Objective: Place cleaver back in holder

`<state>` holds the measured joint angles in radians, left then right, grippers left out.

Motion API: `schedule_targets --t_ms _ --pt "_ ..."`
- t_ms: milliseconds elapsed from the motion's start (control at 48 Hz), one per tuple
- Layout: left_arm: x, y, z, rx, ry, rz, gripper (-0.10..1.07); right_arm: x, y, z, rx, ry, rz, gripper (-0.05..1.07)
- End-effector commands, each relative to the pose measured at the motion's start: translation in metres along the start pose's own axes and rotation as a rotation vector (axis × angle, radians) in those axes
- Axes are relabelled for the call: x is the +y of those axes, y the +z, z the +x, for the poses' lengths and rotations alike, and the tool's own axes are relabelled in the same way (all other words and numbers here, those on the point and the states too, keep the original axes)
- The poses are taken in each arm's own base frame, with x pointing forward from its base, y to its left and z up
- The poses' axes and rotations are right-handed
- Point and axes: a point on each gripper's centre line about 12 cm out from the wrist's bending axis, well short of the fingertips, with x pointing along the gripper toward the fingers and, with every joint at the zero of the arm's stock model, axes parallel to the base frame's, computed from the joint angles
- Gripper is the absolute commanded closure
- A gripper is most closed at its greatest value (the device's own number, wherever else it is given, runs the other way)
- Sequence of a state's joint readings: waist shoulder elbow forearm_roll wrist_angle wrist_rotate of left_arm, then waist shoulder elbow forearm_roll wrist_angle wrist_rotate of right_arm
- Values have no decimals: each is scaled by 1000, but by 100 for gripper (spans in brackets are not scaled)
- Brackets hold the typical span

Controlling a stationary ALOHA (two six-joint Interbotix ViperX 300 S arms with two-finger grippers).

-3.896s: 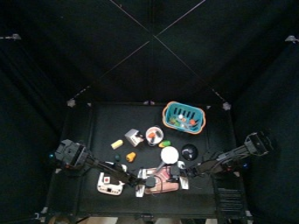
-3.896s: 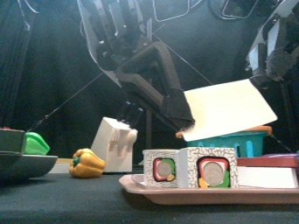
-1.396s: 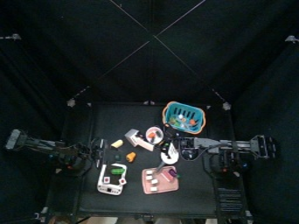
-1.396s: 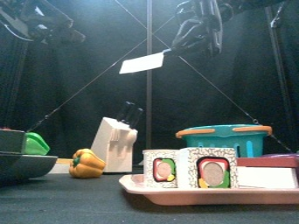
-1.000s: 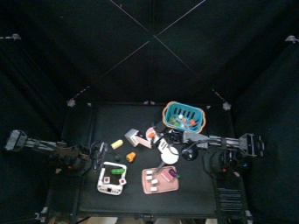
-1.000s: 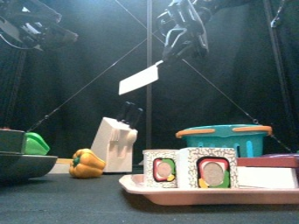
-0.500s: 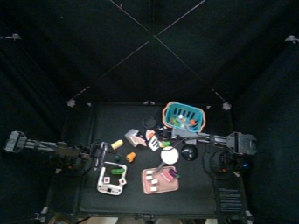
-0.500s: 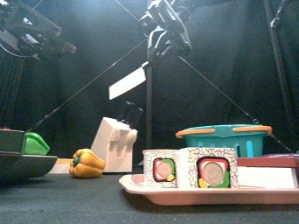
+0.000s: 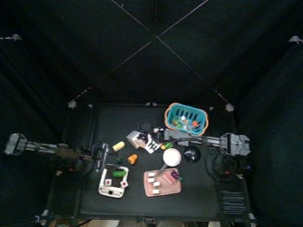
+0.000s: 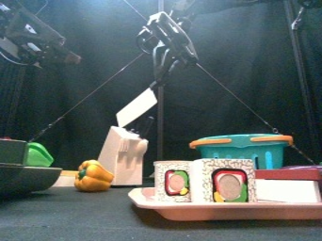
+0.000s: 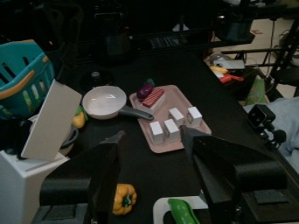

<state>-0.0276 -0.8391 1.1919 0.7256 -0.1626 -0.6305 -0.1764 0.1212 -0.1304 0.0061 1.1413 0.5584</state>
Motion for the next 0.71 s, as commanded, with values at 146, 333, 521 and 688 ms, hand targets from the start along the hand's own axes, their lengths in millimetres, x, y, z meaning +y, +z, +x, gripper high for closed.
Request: schedule_targets --t_ms 146,333,521,688 --pt "5 3 0 -9 22 -8 9 0 7 -16 -37 16 5 52" --pt "6 3 0 -7 24 -8 9 -1 7 -10 -24 3 2 52" --pt "6 2 0 -6 24 -8 9 -2 8 -11 -20 -21 -5 52" --pt "6 2 0 -6 24 -8 9 -3 9 -15 -22 -29 -6 52"
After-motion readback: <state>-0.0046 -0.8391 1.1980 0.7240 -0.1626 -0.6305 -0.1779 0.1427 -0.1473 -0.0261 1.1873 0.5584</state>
